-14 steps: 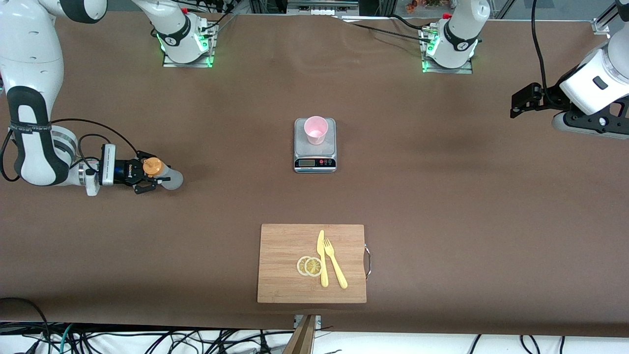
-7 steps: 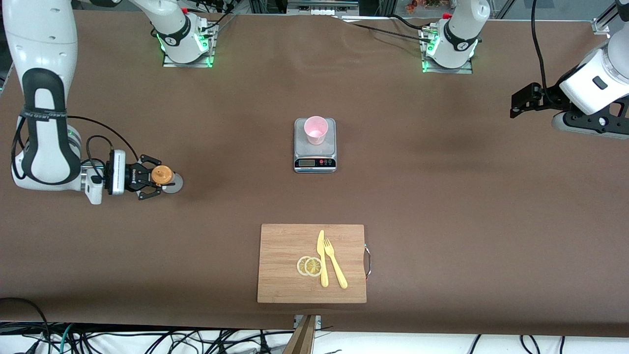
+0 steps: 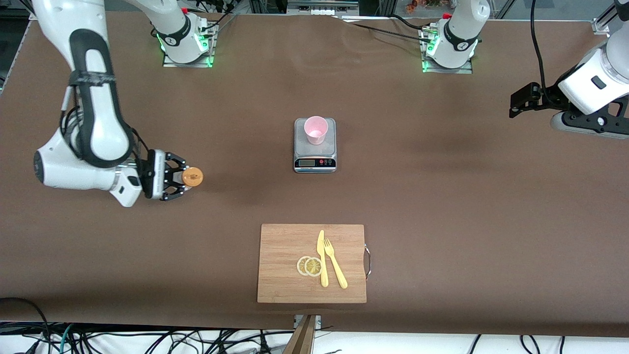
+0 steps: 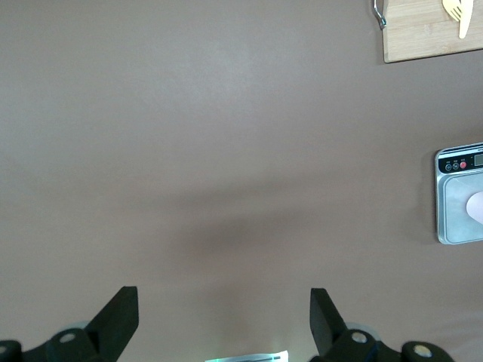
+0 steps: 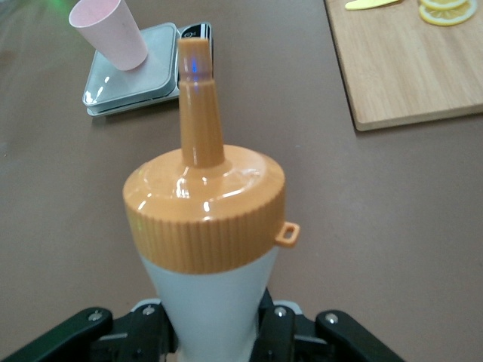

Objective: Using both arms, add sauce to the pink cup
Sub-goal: 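Lift the bottle with the right gripper and carry it over the cup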

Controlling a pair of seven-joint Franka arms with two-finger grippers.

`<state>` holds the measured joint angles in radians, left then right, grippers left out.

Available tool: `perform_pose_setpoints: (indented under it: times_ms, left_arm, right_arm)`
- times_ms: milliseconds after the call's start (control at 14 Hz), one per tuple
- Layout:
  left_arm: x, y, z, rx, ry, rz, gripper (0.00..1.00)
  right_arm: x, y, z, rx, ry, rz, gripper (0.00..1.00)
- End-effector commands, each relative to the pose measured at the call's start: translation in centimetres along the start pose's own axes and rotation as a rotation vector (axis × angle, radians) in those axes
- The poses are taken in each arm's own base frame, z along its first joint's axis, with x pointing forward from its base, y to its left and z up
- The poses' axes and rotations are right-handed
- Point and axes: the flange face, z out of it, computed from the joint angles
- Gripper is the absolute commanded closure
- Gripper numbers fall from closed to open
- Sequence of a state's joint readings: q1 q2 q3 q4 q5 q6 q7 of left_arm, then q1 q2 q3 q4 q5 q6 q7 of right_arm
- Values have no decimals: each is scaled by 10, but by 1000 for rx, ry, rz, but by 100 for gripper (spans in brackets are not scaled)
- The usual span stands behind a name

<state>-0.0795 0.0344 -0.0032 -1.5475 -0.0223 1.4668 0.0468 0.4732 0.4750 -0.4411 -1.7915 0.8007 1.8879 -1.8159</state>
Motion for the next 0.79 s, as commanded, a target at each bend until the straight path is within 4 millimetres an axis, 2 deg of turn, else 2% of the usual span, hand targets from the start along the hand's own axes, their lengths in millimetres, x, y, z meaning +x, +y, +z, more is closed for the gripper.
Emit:
perform_pose_setpoints:
  times_ms: [0,214,429,714]
  left_arm:
    - [-1,0,-6,-7,-1,22,0]
    - [-1,0,-6,-9,1,19,0]
    - [-1,0,-6,-9,1,19,0]
    - [-1,0,-6,-9,2,19,0]
  right_arm:
    - [46,-19,7,-8,-88,-8,65]
    - [96,-35,30,-27,-231,-6,65]
    - [145,-61,67,-19,-354,12,65]
    - [193,-96,111,-37,-477,60,64]
